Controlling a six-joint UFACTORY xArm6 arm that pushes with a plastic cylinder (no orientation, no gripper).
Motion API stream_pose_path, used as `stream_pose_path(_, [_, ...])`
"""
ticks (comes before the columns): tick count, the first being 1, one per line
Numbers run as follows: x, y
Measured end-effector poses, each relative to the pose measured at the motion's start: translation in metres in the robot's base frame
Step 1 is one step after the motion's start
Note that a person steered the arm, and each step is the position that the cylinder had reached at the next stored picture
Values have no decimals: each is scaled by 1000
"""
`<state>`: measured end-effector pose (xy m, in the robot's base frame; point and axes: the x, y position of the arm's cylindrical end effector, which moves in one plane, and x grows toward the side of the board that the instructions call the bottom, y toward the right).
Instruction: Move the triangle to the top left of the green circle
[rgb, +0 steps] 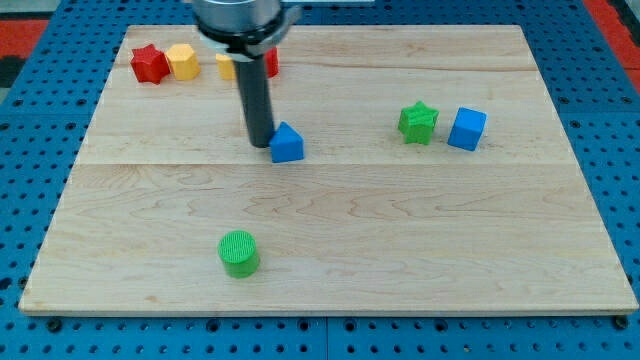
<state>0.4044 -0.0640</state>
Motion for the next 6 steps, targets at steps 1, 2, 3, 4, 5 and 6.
stream_pose_path(1, [-30, 14])
stream_pose_path(2, [-3, 52])
stream_pose_path(3, [23, -13])
stream_pose_path(4, [14, 9])
stream_pose_path(5, [25, -36])
stream_pose_path(6, [56, -32])
